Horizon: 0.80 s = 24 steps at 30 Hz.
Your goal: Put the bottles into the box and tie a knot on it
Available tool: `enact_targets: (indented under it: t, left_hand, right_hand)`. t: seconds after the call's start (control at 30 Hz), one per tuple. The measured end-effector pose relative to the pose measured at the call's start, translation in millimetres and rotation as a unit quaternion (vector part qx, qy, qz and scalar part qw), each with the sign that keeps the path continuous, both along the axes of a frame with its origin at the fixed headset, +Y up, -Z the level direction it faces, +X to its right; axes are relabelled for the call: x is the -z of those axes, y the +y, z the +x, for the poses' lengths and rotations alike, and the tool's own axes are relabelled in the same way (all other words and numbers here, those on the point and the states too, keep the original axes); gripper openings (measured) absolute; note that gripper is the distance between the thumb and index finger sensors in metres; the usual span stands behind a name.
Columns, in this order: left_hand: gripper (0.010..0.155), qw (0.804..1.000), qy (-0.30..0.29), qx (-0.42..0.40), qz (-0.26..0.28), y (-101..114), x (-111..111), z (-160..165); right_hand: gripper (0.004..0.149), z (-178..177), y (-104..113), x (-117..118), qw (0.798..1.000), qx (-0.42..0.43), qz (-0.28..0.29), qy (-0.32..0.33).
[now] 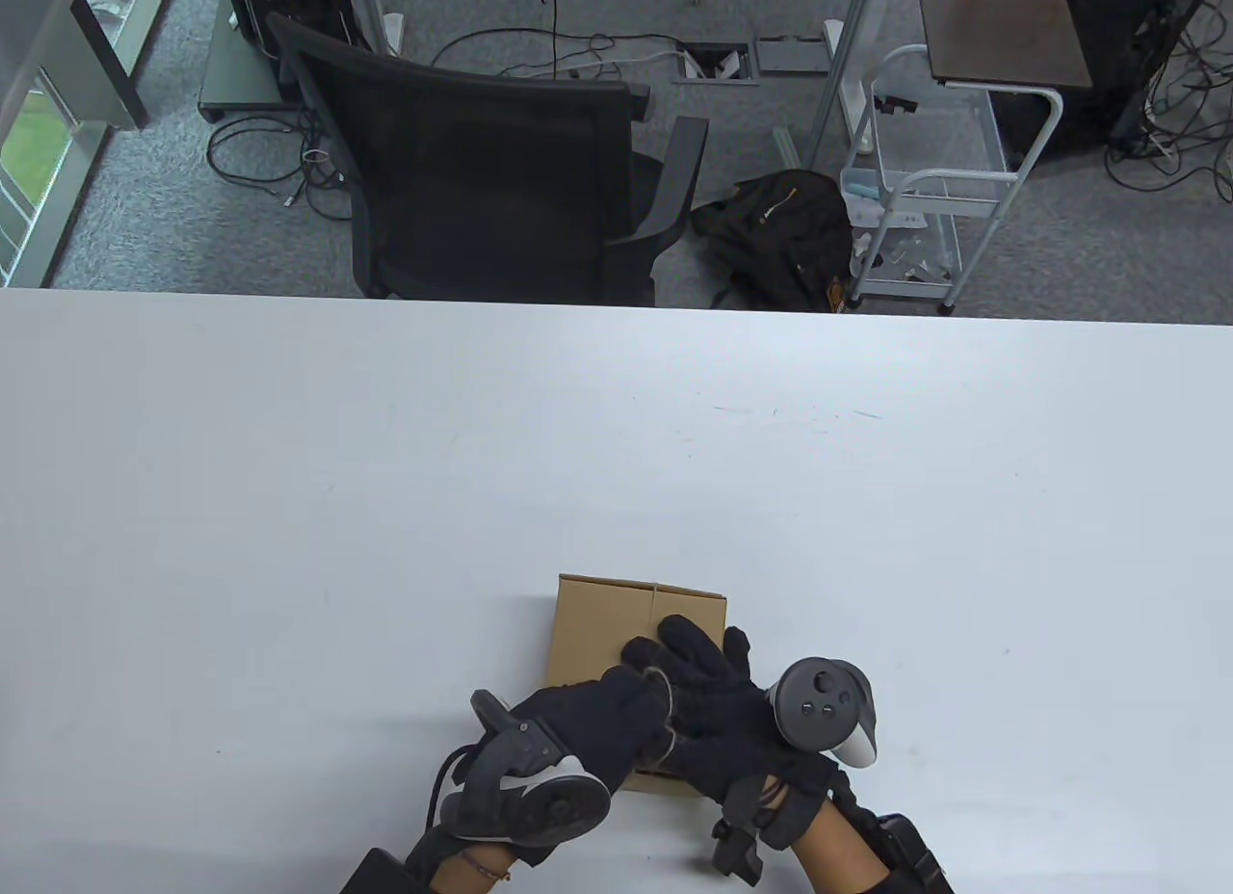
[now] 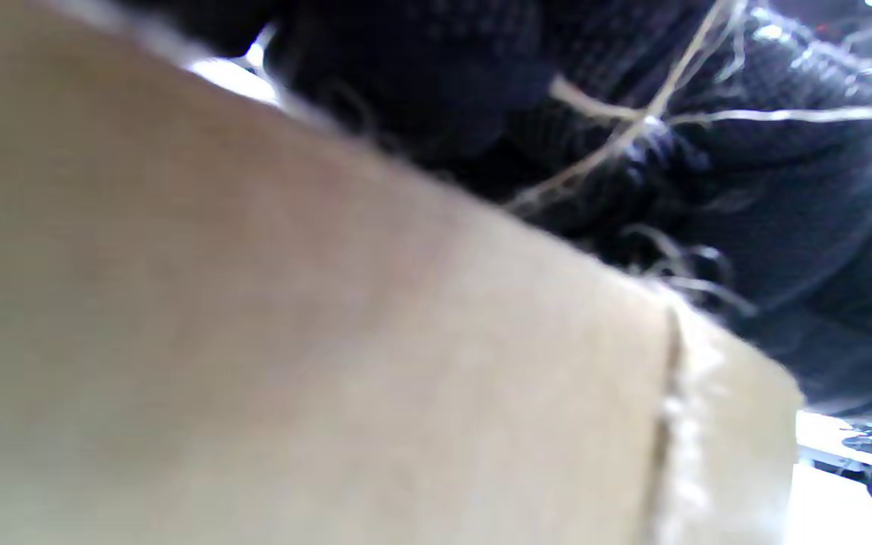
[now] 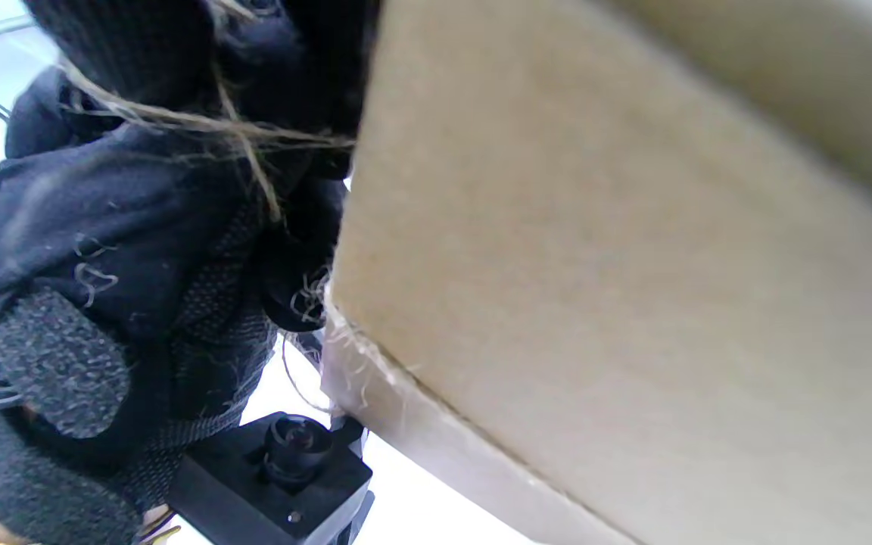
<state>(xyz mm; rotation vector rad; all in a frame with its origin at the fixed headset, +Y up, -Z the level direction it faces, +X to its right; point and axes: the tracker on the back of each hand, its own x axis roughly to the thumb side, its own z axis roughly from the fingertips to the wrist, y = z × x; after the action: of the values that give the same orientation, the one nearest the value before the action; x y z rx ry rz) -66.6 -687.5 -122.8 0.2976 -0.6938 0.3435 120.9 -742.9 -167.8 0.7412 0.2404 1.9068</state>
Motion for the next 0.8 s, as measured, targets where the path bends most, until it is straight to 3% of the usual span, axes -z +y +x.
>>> enact_targets:
  t: [0.1,0.33,0.63,0.8]
  left_hand:
    - [0.049,1.0,0.017,0.007,0.006,0,1,-2]
    - [0.047,0.999,0.024,-0.022,-0.019,-1,9,-15]
    - [0.045,0.99,-0.004,-0.103,-0.099,-3,24,-43]
    - [0.046,0.993,0.014,-0.082,-0.087,0,24,-52]
  right_hand:
    - [0.063,1,0,1,1.0,0.022,-0.015,-0.006]
    - [0.046,7,5,2,0.997,0.022,0.039,-0.066]
    - [0.041,21,18,0,0.988,0.001,0.105,-0.113]
    - [0.04,31,18,2,0.989,0.031,0.084,-0.121]
